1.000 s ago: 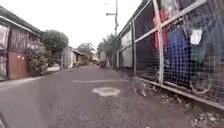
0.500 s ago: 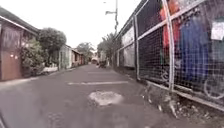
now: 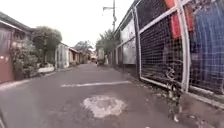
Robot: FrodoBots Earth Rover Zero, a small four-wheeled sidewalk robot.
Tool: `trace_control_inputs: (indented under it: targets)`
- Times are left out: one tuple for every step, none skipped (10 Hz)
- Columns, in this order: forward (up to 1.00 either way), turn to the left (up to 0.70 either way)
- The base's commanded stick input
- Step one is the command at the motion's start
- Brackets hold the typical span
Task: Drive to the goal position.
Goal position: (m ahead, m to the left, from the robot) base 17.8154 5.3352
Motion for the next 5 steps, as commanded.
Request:
trace_control_inputs:
  targets:
    - [0.7,0.0]
    - [0.7,0.0]
    - [0.7,0.0]
    - [0.7,0.0]
    - [0.7,0.21]
